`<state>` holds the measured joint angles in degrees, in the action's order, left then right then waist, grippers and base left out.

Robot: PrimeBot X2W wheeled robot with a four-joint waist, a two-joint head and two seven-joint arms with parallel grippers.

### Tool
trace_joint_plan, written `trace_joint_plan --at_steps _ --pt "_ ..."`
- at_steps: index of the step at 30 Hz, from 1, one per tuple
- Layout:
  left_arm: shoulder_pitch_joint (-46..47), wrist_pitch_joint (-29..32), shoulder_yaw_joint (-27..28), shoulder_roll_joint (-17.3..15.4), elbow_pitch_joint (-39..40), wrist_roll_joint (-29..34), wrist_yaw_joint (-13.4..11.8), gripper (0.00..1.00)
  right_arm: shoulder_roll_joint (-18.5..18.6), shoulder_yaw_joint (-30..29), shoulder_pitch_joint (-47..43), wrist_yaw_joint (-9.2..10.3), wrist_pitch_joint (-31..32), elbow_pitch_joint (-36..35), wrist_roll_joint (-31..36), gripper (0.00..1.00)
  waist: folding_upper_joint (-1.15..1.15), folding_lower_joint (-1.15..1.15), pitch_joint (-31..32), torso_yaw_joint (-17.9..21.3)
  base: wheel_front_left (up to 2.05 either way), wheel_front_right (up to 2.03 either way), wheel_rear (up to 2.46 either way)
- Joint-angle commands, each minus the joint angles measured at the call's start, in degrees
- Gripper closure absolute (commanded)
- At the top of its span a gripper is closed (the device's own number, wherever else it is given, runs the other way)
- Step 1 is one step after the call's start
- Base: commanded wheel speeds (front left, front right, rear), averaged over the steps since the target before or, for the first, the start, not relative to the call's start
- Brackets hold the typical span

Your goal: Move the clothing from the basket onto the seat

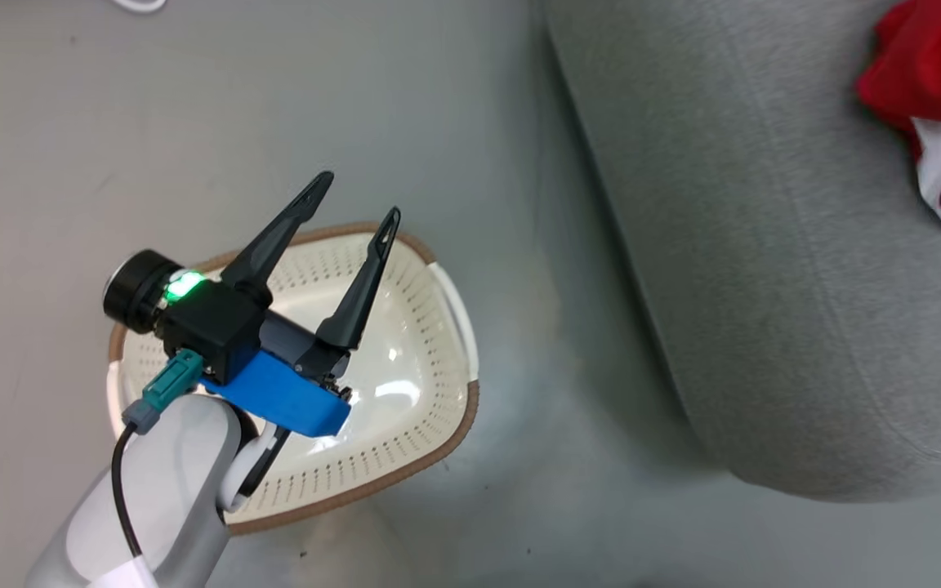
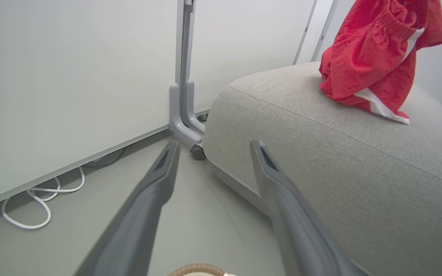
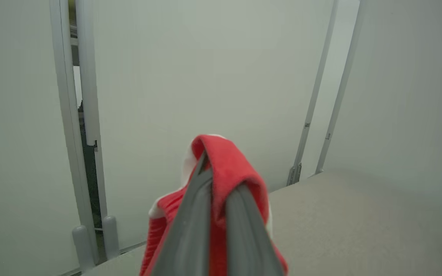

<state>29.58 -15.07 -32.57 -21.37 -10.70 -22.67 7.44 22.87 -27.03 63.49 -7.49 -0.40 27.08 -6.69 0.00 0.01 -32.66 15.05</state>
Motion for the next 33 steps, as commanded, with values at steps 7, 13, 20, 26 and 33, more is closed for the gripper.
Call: trace_joint_plan --at_steps 7,13,20,26,33 --pt "2.45 -0.15 -0.07 -0.59 2.09 1.07 -0.01 0.00 -0.46 -3.69 -3.61 -0.01 -4.31 8.77 2.00 1.00 0.00 -0.01 -6.98 -4.61 0.00 0.00 0.00" --pt "1.88 -0.15 0.08 -1.09 2.54 1.23 -0.09 0.00 -0.29 -5.98 -4.19 -0.01 -6.05 15.35 2.35 1.00 0.00 -0.01 -7.64 -4.62 0.00 0.00 0.00" --pt "0.38 -0.15 1.02 -1.59 2.71 0.63 -0.51 0.00 0.26 -5.59 -3.06 -0.01 -8.00 19.38 3.06 1.00 0.00 -0.01 -6.94 -3.80 0.00 0.00 0.00" --pt "0.13 -0.15 0.90 -1.69 2.90 0.64 -0.56 0.00 0.25 -4.83 -2.43 -0.01 -9.13 21.22 3.19 0.07 0.00 -0.01 -6.43 -3.42 0.00 0.00 0.00" --pt "-0.28 -0.15 1.37 -1.11 2.87 0.52 -0.70 0.00 -0.18 -4.02 -2.59 -0.01 -9.37 22.07 3.55 0.00 0.00 -0.01 -5.08 -3.59 0.00 0.00 0.00"
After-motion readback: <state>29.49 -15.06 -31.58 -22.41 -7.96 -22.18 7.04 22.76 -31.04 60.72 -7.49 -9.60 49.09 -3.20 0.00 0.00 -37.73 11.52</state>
